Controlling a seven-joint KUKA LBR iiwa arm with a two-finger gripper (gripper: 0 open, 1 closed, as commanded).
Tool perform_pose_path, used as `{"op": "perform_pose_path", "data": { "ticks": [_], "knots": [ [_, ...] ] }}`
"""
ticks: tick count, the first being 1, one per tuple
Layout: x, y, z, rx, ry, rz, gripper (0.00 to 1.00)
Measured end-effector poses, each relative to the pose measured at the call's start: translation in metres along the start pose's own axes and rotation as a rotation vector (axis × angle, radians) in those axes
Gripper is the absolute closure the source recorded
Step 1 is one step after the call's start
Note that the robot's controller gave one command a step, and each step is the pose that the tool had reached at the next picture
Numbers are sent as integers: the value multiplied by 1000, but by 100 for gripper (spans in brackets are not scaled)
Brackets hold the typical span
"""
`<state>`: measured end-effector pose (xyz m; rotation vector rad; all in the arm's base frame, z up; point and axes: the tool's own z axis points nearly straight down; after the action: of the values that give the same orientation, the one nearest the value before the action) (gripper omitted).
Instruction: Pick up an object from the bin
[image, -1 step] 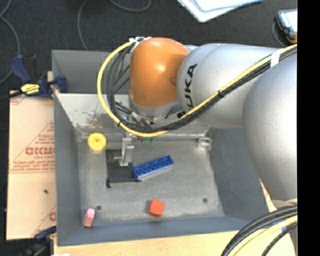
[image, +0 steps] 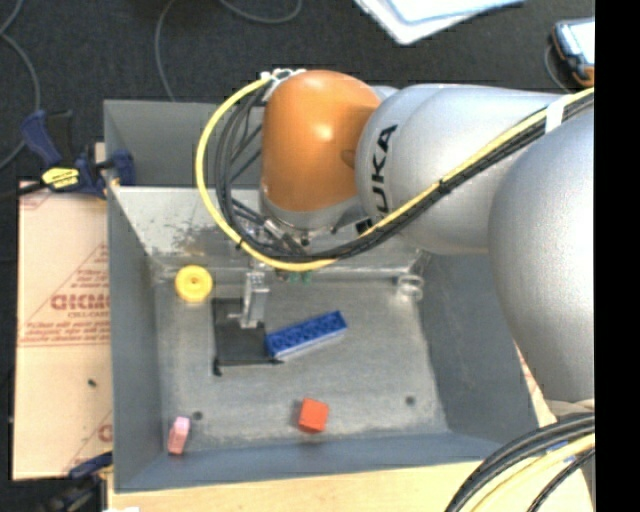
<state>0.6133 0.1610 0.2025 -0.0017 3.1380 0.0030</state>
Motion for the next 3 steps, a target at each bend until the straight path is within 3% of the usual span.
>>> {"op": "perform_pose_path", "data": {
  "ticks": [1, 2, 3],
  "knots": [
    [3, -19, 81, 1, 0, -106, 0],
    [24, -31, 121, 0, 1, -128, 0],
    [24, -27, 131, 0, -1, -250, 100]
  ]
}}
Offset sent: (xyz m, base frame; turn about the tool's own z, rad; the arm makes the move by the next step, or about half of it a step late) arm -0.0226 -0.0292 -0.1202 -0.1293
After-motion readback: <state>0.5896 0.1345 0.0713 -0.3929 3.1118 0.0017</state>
